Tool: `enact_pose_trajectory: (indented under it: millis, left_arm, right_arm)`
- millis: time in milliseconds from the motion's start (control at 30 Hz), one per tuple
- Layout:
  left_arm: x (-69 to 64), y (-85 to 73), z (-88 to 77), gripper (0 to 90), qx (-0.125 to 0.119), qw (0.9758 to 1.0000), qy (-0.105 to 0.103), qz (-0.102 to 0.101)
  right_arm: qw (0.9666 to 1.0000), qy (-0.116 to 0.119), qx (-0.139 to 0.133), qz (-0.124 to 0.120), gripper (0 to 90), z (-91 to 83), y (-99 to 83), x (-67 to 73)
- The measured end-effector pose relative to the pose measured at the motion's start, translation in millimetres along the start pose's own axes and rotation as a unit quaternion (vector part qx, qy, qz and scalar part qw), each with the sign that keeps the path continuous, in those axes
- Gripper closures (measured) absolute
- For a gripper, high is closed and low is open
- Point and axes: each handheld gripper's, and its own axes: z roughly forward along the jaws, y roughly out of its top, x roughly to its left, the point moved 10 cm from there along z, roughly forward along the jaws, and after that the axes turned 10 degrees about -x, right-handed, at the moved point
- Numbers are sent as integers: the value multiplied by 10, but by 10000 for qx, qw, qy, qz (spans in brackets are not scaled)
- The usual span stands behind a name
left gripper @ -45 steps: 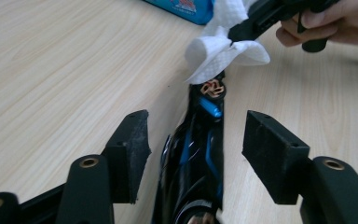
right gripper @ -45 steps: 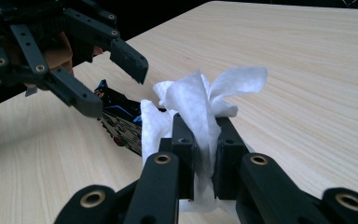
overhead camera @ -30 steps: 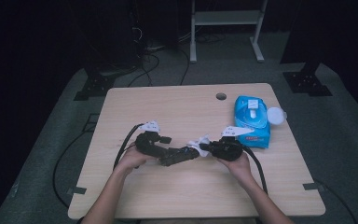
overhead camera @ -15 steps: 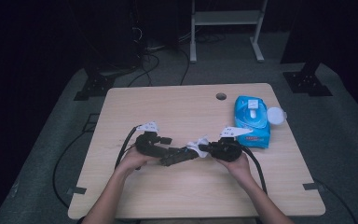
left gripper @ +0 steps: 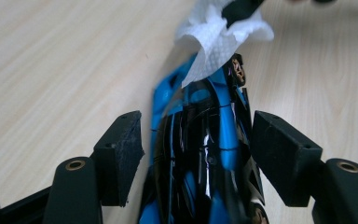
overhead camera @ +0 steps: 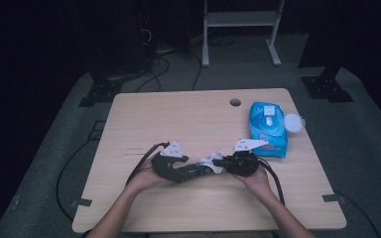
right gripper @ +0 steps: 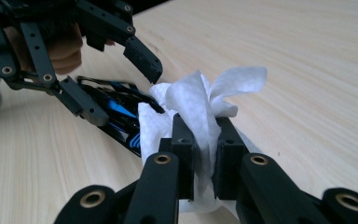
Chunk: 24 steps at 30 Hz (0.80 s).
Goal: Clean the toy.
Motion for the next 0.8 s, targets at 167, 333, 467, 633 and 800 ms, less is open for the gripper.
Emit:
enact_pose_trajectory:
  millis: [167,333,467,633,800]
  left_arm:
    - [-68,-126,119,320,313,9989,138,333]
    - [-31,-174,165,224,521,9972,356,393]
    - [-22,-176,242,192,586,9964,401,456]
    - [13,-173,309,184,517,9981,286,146]
    - [-7,-182,340,228,530,9985,107,-24]
  right_arm:
    - [9997,-41,235,-113,806,-77,-115,-13]
    - [9996,-122,260,-80,804,-187,-168,-79]
    - [9996,-152,230,-31,803,-242,-182,-113]
    - [9997,-166,201,-26,802,-262,-173,-124]
    - [9997,-165,188,-8,802,-260,-171,-130]
